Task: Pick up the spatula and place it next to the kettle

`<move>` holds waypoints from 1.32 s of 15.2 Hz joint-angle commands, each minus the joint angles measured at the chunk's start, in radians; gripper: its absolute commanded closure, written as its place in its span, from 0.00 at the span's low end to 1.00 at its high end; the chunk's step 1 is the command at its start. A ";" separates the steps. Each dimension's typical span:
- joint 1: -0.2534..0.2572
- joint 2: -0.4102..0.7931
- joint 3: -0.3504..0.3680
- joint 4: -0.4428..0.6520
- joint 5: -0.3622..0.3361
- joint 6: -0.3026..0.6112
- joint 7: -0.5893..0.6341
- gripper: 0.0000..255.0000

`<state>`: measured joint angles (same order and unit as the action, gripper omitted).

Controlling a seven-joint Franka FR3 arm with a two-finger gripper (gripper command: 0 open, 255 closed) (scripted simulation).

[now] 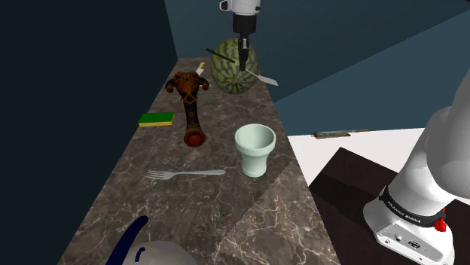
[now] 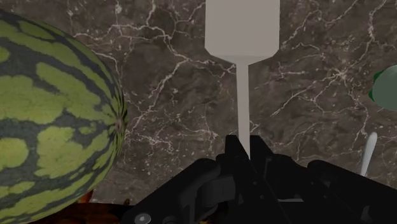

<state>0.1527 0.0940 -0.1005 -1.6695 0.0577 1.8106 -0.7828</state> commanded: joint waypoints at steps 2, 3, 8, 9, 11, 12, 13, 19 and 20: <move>-0.001 -0.001 -0.001 0.038 -0.001 -0.039 0.000 1.00; -0.001 0.000 -0.001 0.053 -0.001 -0.053 0.001 1.00; -0.002 0.009 -0.002 0.126 0.000 -0.118 0.003 1.00; 0.011 0.001 0.008 0.116 -0.003 -0.114 0.026 1.00; 0.036 -0.011 0.029 0.100 -0.008 -0.108 0.072 1.00; 0.049 -0.016 0.039 0.094 -0.010 -0.106 0.096 1.00; 0.062 -0.020 0.050 0.089 -0.013 -0.104 0.119 1.00; 0.137 -0.020 0.113 0.088 -0.025 -0.097 0.259 1.00; 0.150 -0.017 0.124 0.092 -0.027 -0.097 0.282 1.00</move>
<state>0.2912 0.0776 0.0140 -1.5704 0.0325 1.7058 -0.5231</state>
